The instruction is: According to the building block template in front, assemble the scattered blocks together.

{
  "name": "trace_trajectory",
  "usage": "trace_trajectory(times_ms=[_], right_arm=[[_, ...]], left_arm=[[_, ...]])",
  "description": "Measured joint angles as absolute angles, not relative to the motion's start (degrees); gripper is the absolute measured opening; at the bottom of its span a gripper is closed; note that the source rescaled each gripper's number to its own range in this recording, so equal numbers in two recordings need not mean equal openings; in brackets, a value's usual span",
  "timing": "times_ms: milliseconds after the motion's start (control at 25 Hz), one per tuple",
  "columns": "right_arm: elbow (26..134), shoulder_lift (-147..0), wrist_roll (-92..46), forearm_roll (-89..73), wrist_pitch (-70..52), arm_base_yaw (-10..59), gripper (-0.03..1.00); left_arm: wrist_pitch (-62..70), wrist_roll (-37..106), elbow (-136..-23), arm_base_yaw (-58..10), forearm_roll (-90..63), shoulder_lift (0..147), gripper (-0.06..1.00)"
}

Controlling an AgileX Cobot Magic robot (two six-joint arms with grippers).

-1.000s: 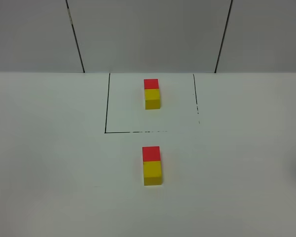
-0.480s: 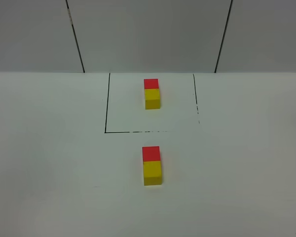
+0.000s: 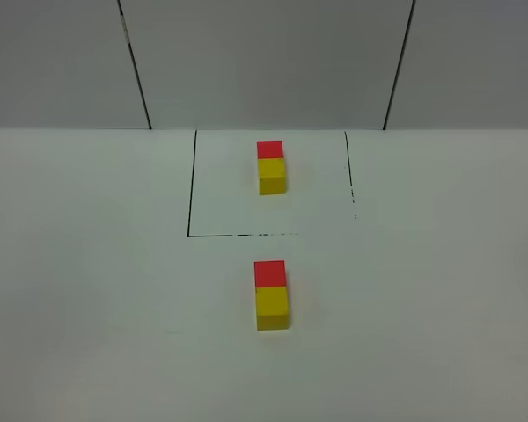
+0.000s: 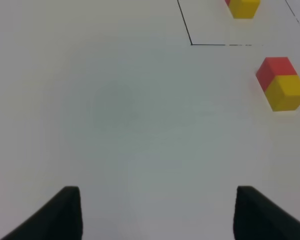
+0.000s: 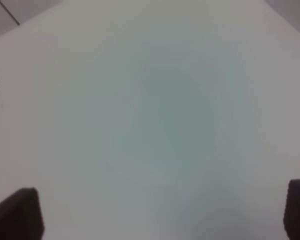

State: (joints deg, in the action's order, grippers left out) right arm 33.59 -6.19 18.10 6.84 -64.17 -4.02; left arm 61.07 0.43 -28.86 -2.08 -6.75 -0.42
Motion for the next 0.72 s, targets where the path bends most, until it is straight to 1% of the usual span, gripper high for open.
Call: trace_trajectory(times_ms=[280, 520, 720], right_arm=[[29.89, -0.04, 15.56, 6.85, -63.47, -4.02, 0.87], [28.54, 0.34, 15.55, 6.85, -61.67, -4.02, 0.87], [28.16, 0.38, 15.31, 6.66, -61.18, -4.02, 0.84]], left_arm=[[61.07, 0.43, -28.86, -2.08, -6.75, -0.42, 0.37], [61.07, 0.43, -28.86, -2.08, -6.75, -0.42, 0.37], [61.07, 0.43, -28.86, -2.08, -6.75, -0.42, 0.37]])
